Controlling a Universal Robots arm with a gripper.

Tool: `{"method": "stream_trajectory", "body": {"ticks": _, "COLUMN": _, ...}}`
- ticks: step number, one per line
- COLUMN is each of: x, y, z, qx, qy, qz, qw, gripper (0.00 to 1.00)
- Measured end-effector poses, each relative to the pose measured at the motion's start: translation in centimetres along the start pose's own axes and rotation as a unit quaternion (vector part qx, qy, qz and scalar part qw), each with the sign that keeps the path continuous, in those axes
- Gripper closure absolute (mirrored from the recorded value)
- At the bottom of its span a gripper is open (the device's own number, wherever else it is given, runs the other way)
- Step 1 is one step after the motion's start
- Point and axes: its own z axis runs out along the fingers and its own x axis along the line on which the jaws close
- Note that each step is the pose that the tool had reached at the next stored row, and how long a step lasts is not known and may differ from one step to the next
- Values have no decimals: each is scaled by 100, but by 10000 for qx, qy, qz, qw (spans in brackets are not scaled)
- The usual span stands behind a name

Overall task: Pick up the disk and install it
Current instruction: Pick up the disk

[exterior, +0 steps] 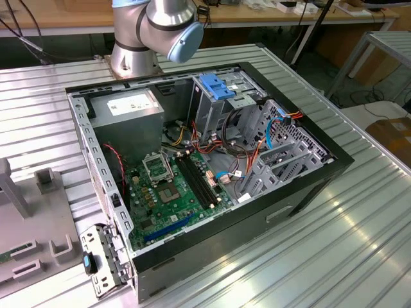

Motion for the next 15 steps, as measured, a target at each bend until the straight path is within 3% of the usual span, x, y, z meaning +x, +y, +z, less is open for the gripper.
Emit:
{"method": "stream_trajectory", "body": {"ticks": 2, "x": 1, "y": 0, "z": 36, "qx": -44, "qy": 5, "qz": 5, "qw": 10000, "gripper": 46}}
{"method": "stream_trajectory", "body": {"ticks": 15, "x": -24, "y": -10, "z": 87, "qx": -43, "qy": 6, "qz": 35, "qw": 10000, "gripper": 46}}
